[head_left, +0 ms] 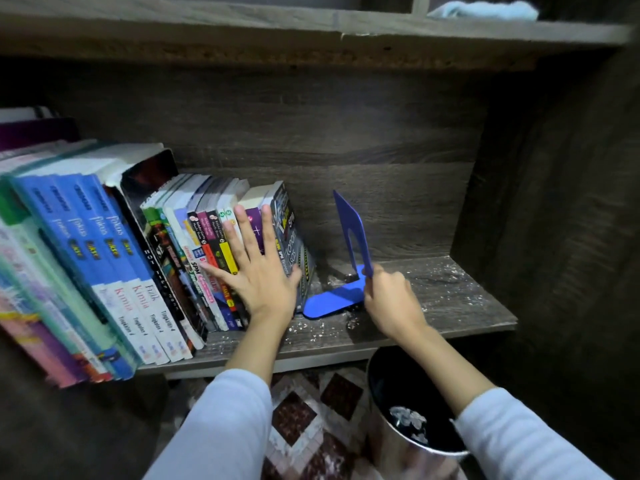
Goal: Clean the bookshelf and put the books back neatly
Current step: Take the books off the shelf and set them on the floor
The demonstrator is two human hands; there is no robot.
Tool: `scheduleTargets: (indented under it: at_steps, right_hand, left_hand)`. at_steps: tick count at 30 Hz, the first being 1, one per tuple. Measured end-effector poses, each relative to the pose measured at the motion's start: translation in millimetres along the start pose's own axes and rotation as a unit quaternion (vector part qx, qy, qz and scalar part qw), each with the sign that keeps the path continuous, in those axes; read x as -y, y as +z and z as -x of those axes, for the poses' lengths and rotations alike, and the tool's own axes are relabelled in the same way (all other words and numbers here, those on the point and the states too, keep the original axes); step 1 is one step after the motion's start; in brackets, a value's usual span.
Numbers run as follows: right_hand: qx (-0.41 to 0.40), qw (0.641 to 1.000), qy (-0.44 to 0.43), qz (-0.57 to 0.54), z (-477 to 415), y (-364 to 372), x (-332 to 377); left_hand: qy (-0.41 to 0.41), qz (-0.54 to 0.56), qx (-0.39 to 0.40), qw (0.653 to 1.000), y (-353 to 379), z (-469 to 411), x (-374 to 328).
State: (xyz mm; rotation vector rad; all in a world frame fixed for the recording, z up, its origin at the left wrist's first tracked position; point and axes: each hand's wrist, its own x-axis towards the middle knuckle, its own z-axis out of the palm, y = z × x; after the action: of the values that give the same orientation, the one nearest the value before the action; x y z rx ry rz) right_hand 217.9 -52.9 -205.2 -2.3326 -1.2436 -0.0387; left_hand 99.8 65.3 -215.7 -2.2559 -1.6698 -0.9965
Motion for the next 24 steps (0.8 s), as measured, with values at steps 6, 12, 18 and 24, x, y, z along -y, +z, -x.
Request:
scheduleTargets:
  at_steps: [6,12,18,24]
  right_hand:
    - [-0.051,0.997,0.026,-0.052,17,-23,-17]
    - [-0.089,0.99,0.033,-0.108,31,-37,-21]
    - [-0.101,0.987,0.023,-0.124,59,-58,-19]
    - [-0.121,0.985,0.004,-0.124,88,-75,-23]
  left_hand:
    - [0.002,-0.009,0.016,1.0,-6,8,-3]
    - [0.075,0.106,-0.073,0.989,-19,36,-15]
    - [0.001,0.311,0.202,0.929,-52,63,-26]
    - [-0.199,0.581,0.338,0.713,-85,82,-37]
